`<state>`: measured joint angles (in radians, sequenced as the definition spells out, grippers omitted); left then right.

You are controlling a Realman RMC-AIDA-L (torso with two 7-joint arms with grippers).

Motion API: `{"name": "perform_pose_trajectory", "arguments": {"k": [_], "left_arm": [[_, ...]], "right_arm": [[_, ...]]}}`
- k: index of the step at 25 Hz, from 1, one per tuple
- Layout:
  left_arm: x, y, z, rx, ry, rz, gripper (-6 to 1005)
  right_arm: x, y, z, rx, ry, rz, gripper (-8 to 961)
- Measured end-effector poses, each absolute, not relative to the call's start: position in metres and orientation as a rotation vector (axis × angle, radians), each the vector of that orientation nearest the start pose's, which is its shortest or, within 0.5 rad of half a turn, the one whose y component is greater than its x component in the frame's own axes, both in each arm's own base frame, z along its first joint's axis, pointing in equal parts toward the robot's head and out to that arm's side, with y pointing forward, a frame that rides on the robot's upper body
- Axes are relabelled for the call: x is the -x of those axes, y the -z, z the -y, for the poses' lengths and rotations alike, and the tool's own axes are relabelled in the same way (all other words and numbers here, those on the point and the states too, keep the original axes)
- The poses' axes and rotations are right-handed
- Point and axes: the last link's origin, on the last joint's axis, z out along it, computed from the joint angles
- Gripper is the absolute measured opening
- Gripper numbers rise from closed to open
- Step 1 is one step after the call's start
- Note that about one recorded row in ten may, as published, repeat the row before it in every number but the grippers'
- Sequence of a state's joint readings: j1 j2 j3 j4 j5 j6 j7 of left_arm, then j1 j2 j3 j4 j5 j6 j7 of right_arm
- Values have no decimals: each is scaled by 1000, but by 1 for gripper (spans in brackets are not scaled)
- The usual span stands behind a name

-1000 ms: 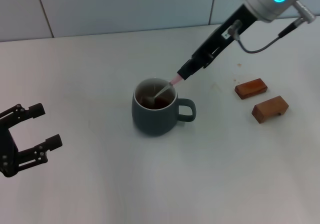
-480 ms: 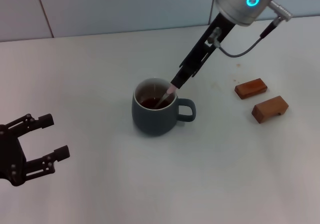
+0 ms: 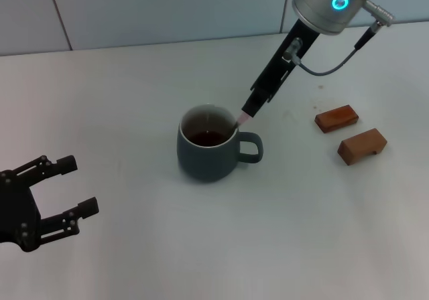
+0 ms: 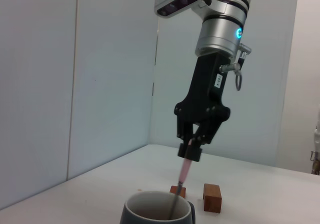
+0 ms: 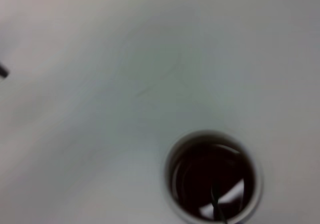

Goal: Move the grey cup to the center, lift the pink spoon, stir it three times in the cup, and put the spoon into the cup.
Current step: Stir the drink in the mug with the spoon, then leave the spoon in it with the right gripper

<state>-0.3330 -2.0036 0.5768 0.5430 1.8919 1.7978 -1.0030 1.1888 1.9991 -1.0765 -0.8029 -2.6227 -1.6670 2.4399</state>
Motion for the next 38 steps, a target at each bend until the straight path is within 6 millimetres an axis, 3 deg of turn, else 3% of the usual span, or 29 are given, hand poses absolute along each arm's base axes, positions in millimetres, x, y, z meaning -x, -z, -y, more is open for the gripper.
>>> {"name": "perform_pose_trajectory", "arguments": {"k": [29,38], "left_arm": [[310,-25,-259,2597,910,392,815],[309,-26,-260,2597,905,386,815]], "right_arm": [[-74,-10,-427,2799,561,-787,163],[-66,-3,-427,2816,533,-759,168]]}}
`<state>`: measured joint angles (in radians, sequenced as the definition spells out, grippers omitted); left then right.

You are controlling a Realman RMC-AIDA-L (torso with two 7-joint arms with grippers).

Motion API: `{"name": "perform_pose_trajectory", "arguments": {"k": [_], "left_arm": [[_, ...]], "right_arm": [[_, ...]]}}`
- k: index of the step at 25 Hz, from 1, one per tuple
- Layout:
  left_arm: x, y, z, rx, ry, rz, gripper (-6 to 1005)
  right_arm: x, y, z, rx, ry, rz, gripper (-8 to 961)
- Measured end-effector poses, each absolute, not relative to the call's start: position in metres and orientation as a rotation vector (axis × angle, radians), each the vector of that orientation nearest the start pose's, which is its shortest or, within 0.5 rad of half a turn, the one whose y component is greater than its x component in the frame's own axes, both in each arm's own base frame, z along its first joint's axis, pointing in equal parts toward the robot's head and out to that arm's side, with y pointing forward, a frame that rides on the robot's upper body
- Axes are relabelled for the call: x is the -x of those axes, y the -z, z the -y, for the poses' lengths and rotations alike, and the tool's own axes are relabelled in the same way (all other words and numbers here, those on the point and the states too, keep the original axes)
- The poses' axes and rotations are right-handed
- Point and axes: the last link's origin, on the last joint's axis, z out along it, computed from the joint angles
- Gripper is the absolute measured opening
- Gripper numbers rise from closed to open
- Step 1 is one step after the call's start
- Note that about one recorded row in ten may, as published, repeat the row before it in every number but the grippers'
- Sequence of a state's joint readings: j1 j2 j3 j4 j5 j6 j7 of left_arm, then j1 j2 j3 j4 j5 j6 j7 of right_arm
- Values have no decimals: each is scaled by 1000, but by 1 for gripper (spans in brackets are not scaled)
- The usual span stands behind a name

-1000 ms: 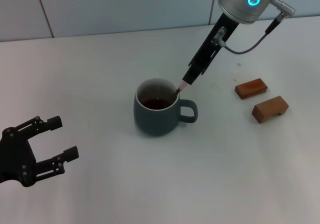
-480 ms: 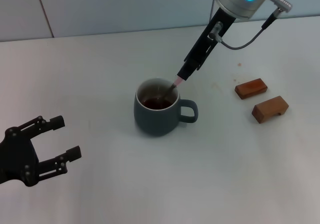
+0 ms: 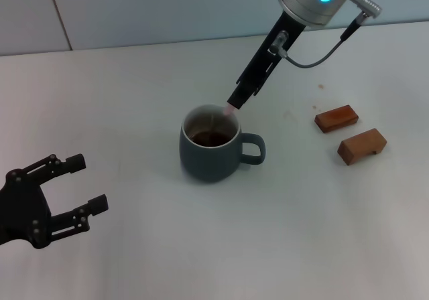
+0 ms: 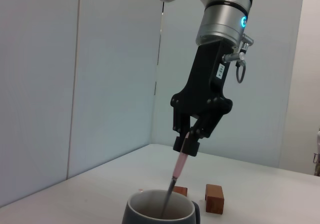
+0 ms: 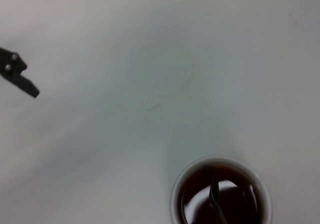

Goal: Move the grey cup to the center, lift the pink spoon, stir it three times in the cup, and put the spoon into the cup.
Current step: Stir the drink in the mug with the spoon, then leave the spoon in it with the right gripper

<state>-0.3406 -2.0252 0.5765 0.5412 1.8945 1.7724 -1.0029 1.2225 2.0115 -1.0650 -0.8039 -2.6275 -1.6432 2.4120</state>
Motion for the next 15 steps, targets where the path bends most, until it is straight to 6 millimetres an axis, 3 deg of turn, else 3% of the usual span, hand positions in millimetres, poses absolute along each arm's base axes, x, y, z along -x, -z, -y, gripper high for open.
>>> {"name": "perform_pose_trajectory", "arguments": {"k": [15], "left_arm": [[312,-27,-258,2595,898,395,815]], "right_arm": [[-63,-3,-425,2837,517,-767,176]]}}
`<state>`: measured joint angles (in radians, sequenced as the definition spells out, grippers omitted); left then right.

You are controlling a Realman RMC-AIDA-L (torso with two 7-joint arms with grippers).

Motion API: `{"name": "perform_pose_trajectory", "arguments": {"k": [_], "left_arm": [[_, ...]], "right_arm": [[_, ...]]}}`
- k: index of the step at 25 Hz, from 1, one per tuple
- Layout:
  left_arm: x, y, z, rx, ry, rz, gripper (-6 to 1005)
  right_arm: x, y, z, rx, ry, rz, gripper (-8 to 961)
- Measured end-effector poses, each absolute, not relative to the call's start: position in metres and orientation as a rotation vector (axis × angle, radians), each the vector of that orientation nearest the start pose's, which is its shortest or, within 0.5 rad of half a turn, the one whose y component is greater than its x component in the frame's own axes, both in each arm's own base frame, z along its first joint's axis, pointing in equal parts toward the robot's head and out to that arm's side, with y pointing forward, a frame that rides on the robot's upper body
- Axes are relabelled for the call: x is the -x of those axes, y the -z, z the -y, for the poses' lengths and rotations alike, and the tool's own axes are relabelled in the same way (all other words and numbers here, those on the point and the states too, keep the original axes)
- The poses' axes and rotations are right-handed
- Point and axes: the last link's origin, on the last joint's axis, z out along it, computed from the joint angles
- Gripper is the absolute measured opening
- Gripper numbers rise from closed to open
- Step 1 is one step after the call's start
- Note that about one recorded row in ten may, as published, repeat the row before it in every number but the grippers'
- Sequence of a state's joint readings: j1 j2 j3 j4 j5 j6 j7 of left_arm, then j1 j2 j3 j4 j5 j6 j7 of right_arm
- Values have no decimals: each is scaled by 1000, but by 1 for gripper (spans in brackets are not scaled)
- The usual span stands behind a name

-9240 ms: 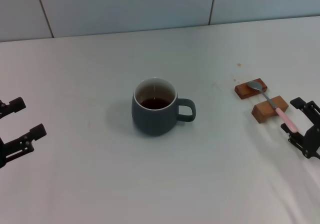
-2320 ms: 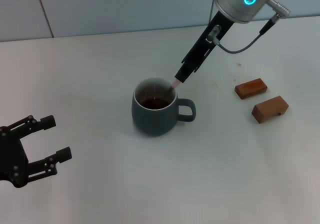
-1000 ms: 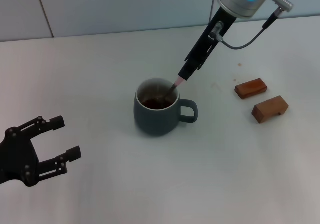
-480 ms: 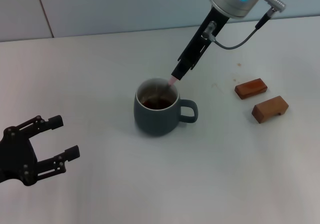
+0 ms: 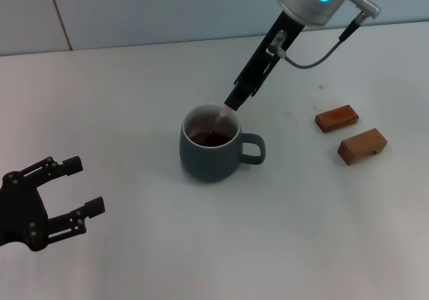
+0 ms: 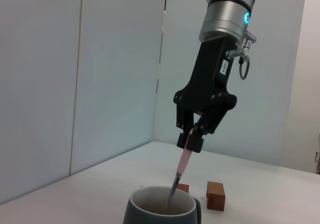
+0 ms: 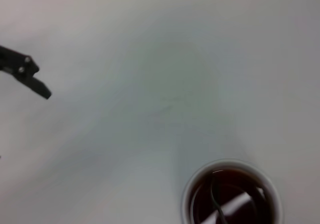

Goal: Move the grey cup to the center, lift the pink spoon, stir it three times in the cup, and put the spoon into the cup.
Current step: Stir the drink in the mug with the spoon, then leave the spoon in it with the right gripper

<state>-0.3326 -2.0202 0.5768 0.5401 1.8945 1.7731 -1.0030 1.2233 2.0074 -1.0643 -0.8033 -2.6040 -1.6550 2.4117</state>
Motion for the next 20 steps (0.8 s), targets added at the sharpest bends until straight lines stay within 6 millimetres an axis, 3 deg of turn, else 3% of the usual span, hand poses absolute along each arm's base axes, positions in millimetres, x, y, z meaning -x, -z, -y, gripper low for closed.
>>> {"name": "perform_pose_trajectory", "arguments": {"k": [20], "left_arm": [[313,-29,-257,2590,905,402,815]], "right_arm": [[-75,-7,-420,2847,578,-810,187]]}}
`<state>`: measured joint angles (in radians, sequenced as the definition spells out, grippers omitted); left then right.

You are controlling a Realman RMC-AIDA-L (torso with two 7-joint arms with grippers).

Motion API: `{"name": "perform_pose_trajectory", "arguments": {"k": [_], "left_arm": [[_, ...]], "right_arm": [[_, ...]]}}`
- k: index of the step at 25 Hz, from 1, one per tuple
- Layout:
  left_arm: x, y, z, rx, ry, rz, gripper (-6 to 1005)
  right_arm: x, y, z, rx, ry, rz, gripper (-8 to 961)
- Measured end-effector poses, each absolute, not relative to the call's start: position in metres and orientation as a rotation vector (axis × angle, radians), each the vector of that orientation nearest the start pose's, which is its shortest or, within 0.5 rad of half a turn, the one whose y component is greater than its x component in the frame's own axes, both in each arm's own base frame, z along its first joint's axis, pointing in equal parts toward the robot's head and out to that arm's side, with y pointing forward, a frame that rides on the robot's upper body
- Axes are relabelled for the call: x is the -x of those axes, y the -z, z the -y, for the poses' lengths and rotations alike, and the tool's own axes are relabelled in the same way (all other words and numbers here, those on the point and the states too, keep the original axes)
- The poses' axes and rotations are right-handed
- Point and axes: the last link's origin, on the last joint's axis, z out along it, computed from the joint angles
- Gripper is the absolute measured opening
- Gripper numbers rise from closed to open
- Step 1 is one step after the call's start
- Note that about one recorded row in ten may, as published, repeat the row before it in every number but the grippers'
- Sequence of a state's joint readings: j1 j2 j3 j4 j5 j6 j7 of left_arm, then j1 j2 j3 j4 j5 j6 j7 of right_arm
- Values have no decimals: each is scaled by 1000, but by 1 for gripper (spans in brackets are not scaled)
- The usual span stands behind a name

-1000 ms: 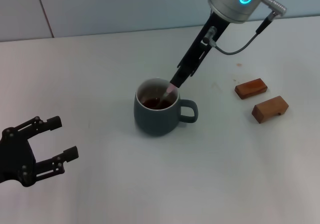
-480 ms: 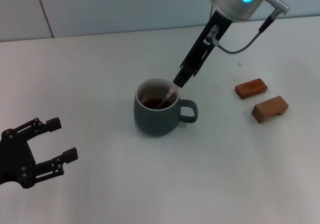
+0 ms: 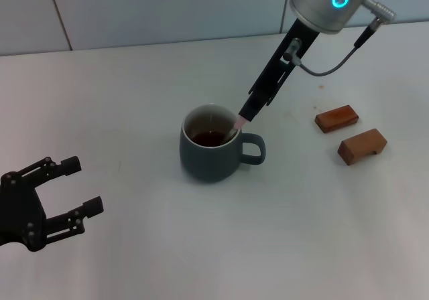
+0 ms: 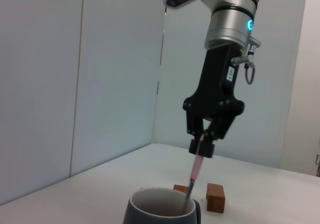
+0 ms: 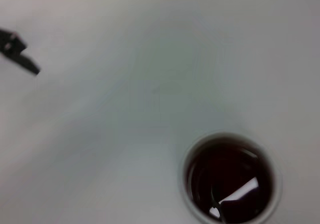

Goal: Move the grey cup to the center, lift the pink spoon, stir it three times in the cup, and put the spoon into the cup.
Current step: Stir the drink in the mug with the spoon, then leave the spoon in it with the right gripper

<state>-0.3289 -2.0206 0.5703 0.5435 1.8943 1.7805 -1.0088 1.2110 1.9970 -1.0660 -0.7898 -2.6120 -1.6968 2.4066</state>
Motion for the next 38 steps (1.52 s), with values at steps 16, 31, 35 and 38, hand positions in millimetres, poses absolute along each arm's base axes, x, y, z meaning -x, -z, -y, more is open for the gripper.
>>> {"name": "perform_pose_trajectory", "arguments": {"k": [16,31,35,38], "left_arm": [[313,-34,-257,2587,909,391,815],[314,-37,-258,2585,903,384,815],[313,-37,-258,2587,904,380,815],[313,-36,-259,2597,900,378,815]], "right_arm": [[-72,-3,-423,2810,548,-764,195],[-81,-8,-423,2759,513,-844,203],[-81,-16,-419,2749,352,-774,335],[-92,-31,-409,2745,94,-679,536]]}}
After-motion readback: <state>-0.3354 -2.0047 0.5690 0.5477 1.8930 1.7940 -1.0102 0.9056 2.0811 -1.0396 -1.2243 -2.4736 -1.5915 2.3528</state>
